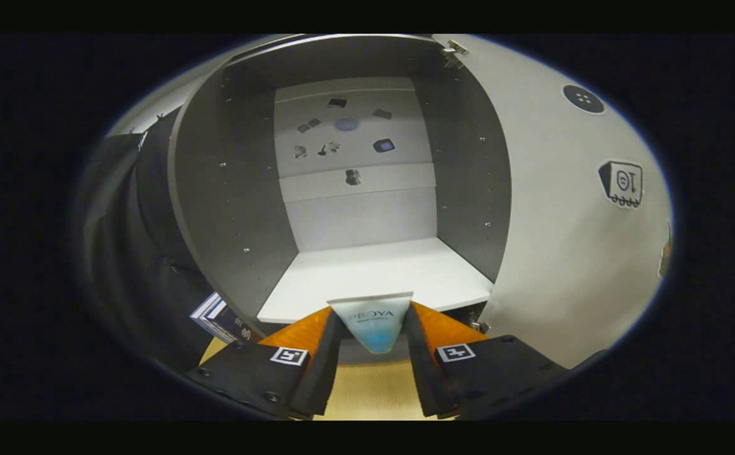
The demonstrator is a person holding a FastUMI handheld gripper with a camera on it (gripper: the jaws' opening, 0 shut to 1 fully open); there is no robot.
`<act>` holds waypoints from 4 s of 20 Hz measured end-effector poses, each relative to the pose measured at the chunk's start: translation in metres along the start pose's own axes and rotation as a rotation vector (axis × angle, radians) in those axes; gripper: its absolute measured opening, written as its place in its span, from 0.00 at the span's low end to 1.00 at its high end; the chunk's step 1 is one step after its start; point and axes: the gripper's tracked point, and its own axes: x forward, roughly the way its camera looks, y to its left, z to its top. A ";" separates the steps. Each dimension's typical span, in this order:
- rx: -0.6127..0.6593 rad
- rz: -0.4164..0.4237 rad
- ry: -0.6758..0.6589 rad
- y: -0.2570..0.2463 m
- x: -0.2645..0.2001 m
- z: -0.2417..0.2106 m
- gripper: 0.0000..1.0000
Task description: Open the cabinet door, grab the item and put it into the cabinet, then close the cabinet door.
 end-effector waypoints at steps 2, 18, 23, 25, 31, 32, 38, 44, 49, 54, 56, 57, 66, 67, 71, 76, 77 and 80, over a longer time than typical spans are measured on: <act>-0.005 0.011 -0.003 0.001 0.012 0.014 0.60; -0.047 0.045 0.064 0.002 0.090 0.028 0.61; -0.052 0.043 0.054 0.001 0.090 0.029 0.66; -0.056 0.035 0.032 -0.001 0.085 0.034 0.74; -0.051 0.016 -0.065 -0.006 0.044 0.047 1.00; -0.049 0.013 -0.077 -0.008 0.033 0.047 1.00; -0.037 -0.012 -0.150 -0.018 -0.046 0.042 1.00; -0.010 -0.060 -0.208 -0.035 -0.136 0.024 1.00; -0.011 -0.095 -0.233 -0.051 -0.209 0.003 1.00; -0.009 -0.158 -0.250 -0.086 -0.266 -0.012 0.99; -0.023 -0.196 -0.260 -0.108 -0.284 -0.014 0.99; -0.019 -0.207 -0.264 -0.119 -0.292 -0.015 0.99; -0.037 -0.207 -0.287 -0.195 -0.334 -0.012 0.99; -0.025 -0.213 -0.284 -0.206 -0.333 -0.013 0.99; 0.025 -0.231 -0.273 -0.246 -0.328 -0.023 0.99; 0.029 -0.260 -0.247 -0.278 -0.312 -0.035 0.98; 0.028 -0.253 -0.239 -0.276 -0.305 -0.037 0.98; 0.013 -0.227 -0.222 -0.265 -0.292 -0.043 0.98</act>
